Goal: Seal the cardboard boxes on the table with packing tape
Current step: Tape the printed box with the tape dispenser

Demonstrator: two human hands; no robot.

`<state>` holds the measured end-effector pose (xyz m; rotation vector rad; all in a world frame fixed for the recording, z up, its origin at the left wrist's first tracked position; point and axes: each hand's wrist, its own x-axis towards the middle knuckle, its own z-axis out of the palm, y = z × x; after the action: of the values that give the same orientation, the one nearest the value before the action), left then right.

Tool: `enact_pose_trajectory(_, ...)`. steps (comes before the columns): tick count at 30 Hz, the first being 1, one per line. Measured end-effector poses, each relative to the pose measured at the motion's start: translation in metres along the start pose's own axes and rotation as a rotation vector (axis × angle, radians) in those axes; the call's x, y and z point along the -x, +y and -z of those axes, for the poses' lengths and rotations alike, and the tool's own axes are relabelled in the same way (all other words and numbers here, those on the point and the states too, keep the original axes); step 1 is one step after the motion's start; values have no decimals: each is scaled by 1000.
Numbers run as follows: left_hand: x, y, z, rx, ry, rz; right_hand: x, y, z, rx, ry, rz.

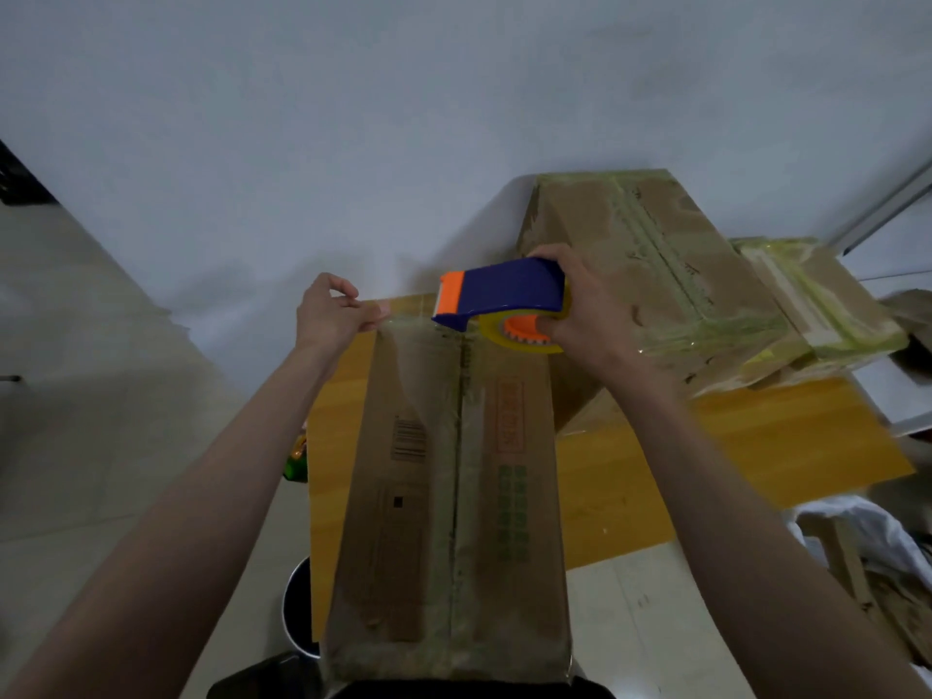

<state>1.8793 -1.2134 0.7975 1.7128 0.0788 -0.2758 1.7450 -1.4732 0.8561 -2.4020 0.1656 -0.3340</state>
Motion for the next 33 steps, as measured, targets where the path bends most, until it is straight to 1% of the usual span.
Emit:
enact_pose_trajectory(3, -7, -8, 3, -18, 52, 9, -10, 6, -11, 7, -1, 7)
enact_pose_trajectory(7, -17, -16, 4, -44, 77, 30, -20, 11, -24, 65, -3, 27)
enact_pose_trajectory(17, -30, -17, 1, -127, 95, 41, -27, 12, -36, 100, 10, 25)
enact_pose_trajectory(23, -35, -22, -2, -212, 98, 69, -29, 7, -38, 187, -24, 42)
enact_pose_trajectory(26, -38, -27, -2, -248, 105, 68, -28, 8, -39, 192, -27, 40)
enact_pose_trajectory(29, -41, -30, -3, -355, 88, 28, -28, 7, -39, 205, -35, 36)
enact_pose_trajectory(33, -38, -27, -5, -685, 23, -74, -27, 6, -40, 207, -30, 32)
